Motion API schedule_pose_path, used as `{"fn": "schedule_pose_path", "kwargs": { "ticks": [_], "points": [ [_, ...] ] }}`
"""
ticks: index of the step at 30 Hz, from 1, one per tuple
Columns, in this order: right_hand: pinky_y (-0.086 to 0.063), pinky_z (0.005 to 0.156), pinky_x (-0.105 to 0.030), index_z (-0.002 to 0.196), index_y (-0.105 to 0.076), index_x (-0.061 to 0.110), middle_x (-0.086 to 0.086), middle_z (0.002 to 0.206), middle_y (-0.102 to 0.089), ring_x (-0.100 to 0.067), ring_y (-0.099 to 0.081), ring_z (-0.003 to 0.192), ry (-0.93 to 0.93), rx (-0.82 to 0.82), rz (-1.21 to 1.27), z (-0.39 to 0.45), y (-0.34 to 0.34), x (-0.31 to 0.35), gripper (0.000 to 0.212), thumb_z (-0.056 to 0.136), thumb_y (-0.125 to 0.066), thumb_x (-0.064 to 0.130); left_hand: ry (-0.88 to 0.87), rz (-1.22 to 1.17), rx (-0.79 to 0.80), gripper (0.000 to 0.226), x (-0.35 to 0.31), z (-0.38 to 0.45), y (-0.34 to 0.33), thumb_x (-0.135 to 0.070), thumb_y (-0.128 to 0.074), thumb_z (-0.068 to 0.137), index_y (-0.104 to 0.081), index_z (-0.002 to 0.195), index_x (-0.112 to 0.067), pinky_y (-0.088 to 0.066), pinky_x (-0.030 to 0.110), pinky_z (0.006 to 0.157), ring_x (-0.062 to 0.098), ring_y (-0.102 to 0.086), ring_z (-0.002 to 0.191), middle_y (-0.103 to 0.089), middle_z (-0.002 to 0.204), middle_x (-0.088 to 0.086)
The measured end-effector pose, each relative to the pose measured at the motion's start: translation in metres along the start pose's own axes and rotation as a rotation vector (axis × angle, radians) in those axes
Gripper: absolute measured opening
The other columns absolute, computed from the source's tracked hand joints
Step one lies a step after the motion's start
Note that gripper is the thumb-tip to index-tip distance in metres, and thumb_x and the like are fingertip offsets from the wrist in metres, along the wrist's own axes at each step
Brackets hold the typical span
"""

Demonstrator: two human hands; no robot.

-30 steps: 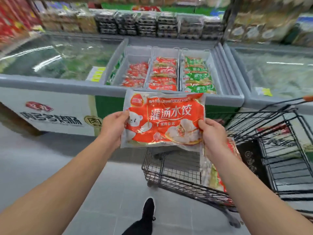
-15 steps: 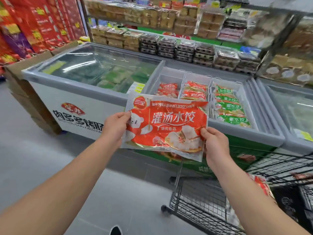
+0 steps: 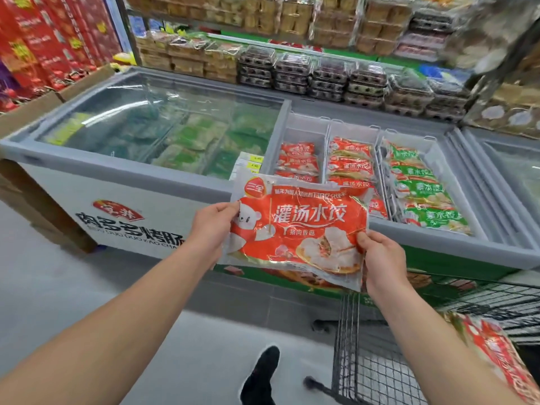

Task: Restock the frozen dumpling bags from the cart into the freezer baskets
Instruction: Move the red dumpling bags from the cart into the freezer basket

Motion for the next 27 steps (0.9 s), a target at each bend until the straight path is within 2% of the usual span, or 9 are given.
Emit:
{"fn": "schedule_pose_path", "kwargs": {
  "ticks": [4,6,8,12,16,20,22,25,27],
  "points": [
    [-0.056,0.091,-0.043,0.085,-0.07,0.02,-0.002,0.096,-0.075,-0.021,-0.07,0.095,0.004,-0.027,-0.028,0.043,-0.02,0.005,0.017,0.097,-0.061,0.013,0.037,0.044,0.015,0.015,-0.004,0.047,-0.017,-0.03,-0.064,0.096,-0.074,0.092,-0.019,-0.06,0.038,0.071,0.018,-0.074,0.083,-0.078,0.087,-0.001],
    [-0.056,0.089,-0.041,0.084,-0.069,0.02,0.0,0.095,-0.074,-0.019,-0.069,0.094,-0.018,-0.04,-0.019,0.068,-0.029,0.001,0.019,0.098,-0.059,0.013,0.057,0.075,0.016,0.013,-0.006,0.072,-0.027,-0.024,-0.066,0.094,-0.075,0.091,-0.016,-0.061,0.048,0.08,0.024,-0.075,0.086,-0.078,0.088,0.003],
    [-0.055,0.089,-0.038,0.083,-0.067,0.021,0.001,0.094,-0.072,-0.018,-0.067,0.093,-0.039,-0.044,0.01,0.095,-0.039,-0.002,0.019,0.098,-0.059,0.012,0.065,0.085,0.003,0.016,-0.012,0.094,-0.038,-0.017,-0.062,0.094,-0.074,0.085,-0.014,-0.06,0.05,0.084,0.027,-0.074,0.087,-0.077,0.087,0.006],
    [-0.054,0.093,-0.044,0.095,-0.068,0.021,-0.002,0.106,-0.072,-0.022,-0.067,0.098,-0.129,-0.031,-0.013,0.152,-0.062,-0.002,0.007,0.096,-0.062,0.019,0.115,0.119,0.029,0.017,-0.025,0.146,-0.063,-0.026,-0.064,0.095,-0.075,0.096,-0.013,-0.06,0.051,0.085,0.027,-0.075,0.087,-0.078,0.091,0.007],
    [-0.053,0.092,-0.043,0.083,-0.064,0.022,-0.002,0.096,-0.071,-0.023,-0.066,0.097,-0.169,-0.044,-0.033,0.196,-0.08,0.008,0.017,0.097,-0.061,0.013,0.146,0.145,0.035,0.019,-0.032,0.193,-0.081,-0.028,-0.062,0.097,-0.075,0.095,-0.014,-0.06,0.049,0.084,0.025,-0.075,0.085,-0.078,0.088,0.005],
    [-0.053,0.095,-0.047,0.086,-0.067,0.021,-0.006,0.1,-0.072,-0.027,-0.067,0.1,-0.179,-0.056,-0.095,0.235,-0.096,0.018,0.012,0.094,-0.063,0.013,0.19,0.118,0.049,0.018,-0.036,0.242,-0.102,-0.023,-0.062,0.097,-0.073,0.096,-0.009,-0.061,0.048,0.083,0.026,-0.076,0.084,-0.078,0.09,0.008],
    [-0.054,0.091,-0.044,0.086,-0.066,0.02,-0.007,0.098,-0.072,-0.025,-0.067,0.096,-0.191,-0.071,-0.104,0.257,-0.105,0.026,0.014,0.095,-0.062,0.011,0.205,0.106,0.062,0.017,-0.04,0.269,-0.115,-0.019,-0.062,0.097,-0.073,0.09,-0.008,-0.062,0.044,0.077,0.026,-0.076,0.08,-0.078,0.085,0.009],
    [-0.051,0.072,-0.033,0.084,-0.065,0.017,-0.006,0.092,-0.07,-0.02,-0.066,0.085,-0.18,-0.115,-0.119,0.287,-0.117,0.042,0.018,0.096,-0.058,0.006,0.2,0.123,0.121,0.016,-0.052,0.31,-0.142,-0.011,-0.062,0.094,-0.072,0.083,-0.005,-0.061,0.039,0.074,0.026,-0.075,0.076,-0.077,0.083,0.011],
    [-0.052,0.072,-0.033,0.087,-0.068,0.012,-0.007,0.09,-0.073,-0.025,-0.069,0.087,-0.164,-0.125,-0.153,0.315,-0.126,0.054,0.015,0.096,-0.058,0.007,0.187,0.158,0.174,0.013,-0.063,0.343,-0.164,-0.007,-0.063,0.089,-0.072,0.081,-0.005,-0.06,0.04,0.076,0.028,-0.074,0.078,-0.077,0.084,0.013]
  ]
}}
Point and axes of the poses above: each hand's wrist, its own z-axis towards the middle knuckle, its own y-axis out of the back of the hand, x = y × z, the point moved 7 cm from there along z, towards the middle knuckle
